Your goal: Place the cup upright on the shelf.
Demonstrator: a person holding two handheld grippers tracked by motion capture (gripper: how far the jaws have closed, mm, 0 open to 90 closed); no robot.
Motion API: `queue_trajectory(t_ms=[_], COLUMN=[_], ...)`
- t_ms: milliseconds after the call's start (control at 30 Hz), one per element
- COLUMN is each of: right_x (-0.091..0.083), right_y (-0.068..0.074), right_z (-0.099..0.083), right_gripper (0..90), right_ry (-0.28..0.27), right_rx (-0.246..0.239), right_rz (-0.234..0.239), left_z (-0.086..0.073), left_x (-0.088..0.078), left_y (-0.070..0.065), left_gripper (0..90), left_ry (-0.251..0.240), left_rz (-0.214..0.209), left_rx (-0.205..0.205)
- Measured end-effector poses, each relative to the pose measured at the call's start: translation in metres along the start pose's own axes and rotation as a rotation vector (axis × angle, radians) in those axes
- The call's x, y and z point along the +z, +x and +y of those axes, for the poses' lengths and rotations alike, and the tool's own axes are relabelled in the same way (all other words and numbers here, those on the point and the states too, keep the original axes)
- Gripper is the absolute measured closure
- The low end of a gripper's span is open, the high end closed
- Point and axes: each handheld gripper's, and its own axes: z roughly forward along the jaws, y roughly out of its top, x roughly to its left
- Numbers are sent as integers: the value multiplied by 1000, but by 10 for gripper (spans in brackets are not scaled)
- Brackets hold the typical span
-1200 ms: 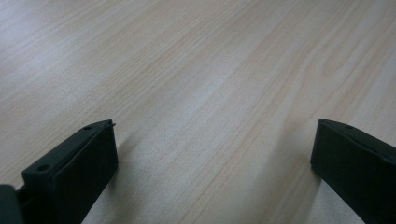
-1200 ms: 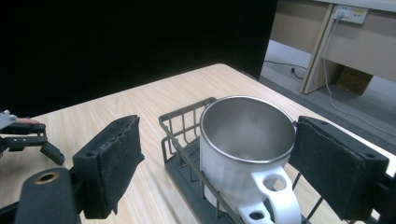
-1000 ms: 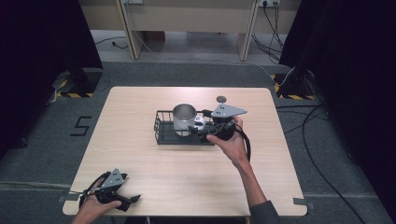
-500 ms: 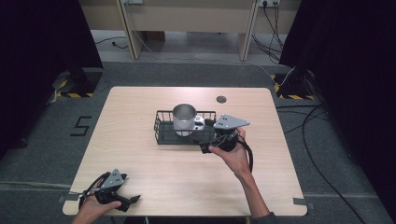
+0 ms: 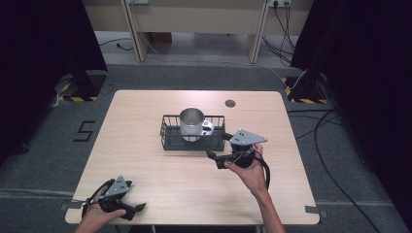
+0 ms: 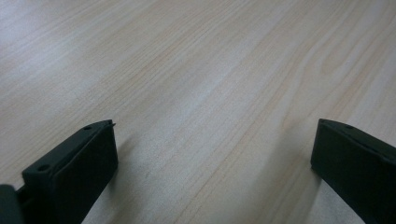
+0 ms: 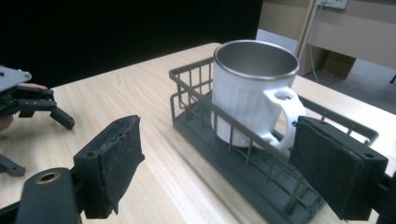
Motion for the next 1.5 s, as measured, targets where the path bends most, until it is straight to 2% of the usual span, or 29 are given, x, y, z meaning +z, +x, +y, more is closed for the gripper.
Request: queue_trajectory(t_ms=[367,800,1500], right_x=[-14,-11,-9], right_y=[5,14,32], right_z=[-23,-55,-82], right_gripper=[164,164,158], right_ry=[-2,50,128], right_rx=[19,43,48], right_rz=[-19,-14,23], left_z=[0,-1,-1], left_x=[0,-1,-1], left_y=[0,-1,-1], left_gripper=[0,0,0], left_ry=[0,-1,0], left_rz=[0,3,2], left_rx=[0,-4,-3])
